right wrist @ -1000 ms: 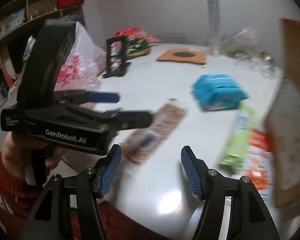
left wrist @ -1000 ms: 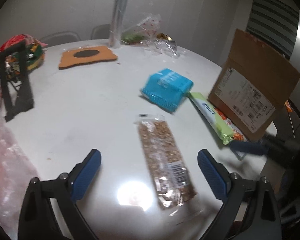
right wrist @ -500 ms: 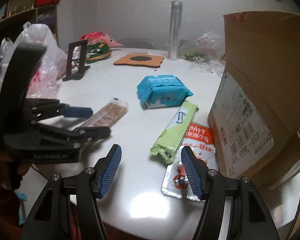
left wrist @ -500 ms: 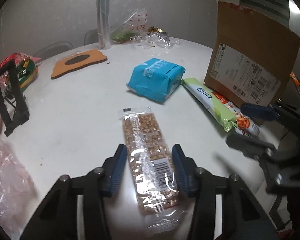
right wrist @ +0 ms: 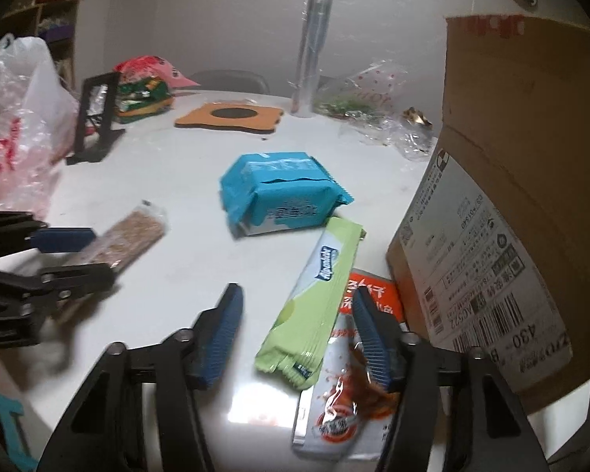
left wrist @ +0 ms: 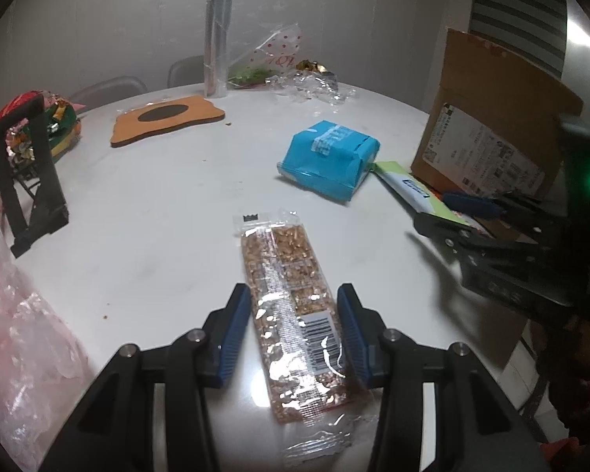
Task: Organize snacks
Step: 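Grasp the seed bar with left tool while right tool grasps the green wafer stick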
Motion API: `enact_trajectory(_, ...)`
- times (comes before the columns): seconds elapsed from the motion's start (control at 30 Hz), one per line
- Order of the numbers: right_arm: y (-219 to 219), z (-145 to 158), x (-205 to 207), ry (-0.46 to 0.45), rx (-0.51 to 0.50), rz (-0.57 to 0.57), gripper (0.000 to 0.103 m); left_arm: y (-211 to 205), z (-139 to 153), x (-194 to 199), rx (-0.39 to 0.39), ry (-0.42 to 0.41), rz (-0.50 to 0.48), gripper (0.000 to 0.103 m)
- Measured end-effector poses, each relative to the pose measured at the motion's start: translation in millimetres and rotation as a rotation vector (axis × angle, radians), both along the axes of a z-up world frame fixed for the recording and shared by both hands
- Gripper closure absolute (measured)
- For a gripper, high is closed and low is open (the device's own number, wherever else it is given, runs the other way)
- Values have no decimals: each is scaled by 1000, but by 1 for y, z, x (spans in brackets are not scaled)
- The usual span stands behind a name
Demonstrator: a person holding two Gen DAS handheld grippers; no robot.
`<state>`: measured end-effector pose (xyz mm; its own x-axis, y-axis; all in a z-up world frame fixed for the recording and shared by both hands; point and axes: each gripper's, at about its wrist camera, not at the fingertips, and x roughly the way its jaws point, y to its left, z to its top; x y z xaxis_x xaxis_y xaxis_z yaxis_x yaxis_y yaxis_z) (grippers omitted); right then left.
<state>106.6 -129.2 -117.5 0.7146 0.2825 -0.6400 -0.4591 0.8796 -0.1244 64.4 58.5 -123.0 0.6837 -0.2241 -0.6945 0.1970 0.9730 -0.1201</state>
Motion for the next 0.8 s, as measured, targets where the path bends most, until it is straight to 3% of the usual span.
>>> enact_trajectory(0.07, 0, -3, 5, 9, 2, -15, 70, 0, 1, -1, -4, -2, -4, 60)
enact_trajectory(0.17, -5, -3, 4, 0, 9, -30, 72, 1, 1, -1, 3, -3, 5, 60)
enact_trajectory(0.5, -10, 4, -27, 108, 74, 136, 73, -1, 4, -2, 12, -11, 19, 60)
enact_trajectory(0.8, 6, -2, -17, 80, 59, 118, 72, 5, 10, -3, 10, -29, 33, 60)
